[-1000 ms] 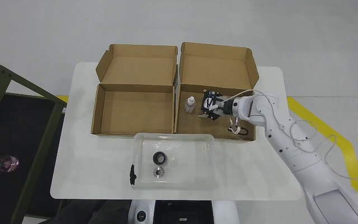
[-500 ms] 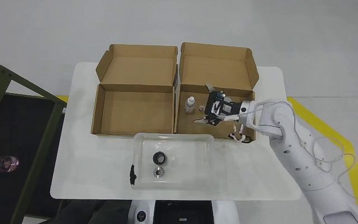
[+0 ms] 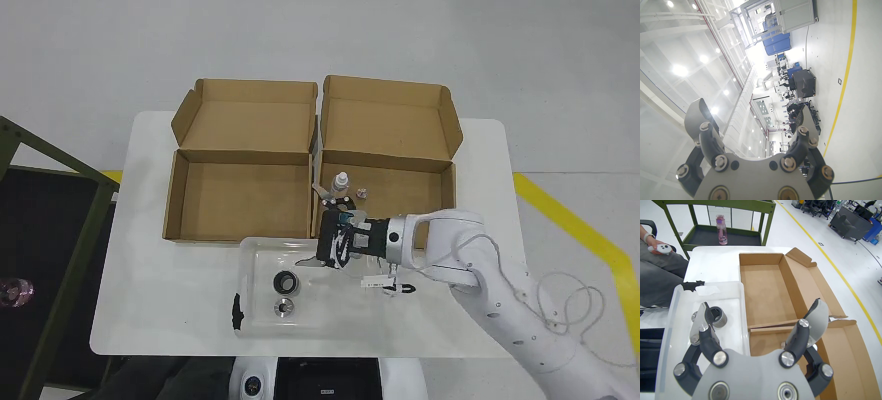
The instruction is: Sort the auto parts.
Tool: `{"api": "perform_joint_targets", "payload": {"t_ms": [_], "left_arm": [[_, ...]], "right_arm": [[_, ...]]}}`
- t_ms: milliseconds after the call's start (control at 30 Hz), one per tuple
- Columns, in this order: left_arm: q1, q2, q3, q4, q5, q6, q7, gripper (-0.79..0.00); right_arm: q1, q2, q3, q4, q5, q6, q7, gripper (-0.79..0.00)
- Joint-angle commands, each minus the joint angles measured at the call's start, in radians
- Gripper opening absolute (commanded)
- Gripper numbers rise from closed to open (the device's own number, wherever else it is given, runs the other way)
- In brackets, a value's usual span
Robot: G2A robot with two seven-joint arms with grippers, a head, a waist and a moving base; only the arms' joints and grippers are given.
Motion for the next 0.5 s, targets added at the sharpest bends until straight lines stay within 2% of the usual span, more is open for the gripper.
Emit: {"api": "perform_joint_targets", "payload": {"t_ms": [0, 467], "left_arm": [[0.0, 0.0, 0.0, 0.0, 0.0, 0.0, 0.0, 0.0], [0.0, 0.0, 0.0, 0.0, 0.0, 0.0, 0.0, 0.0]], "right_arm": [[0.008, -0.007, -0.028, 0.0, -0.004, 0.004, 0.004, 0.0], [-0.01, -0.04, -0.171, 0.044, -0.1, 0.003, -0.007, 0.0]]}}
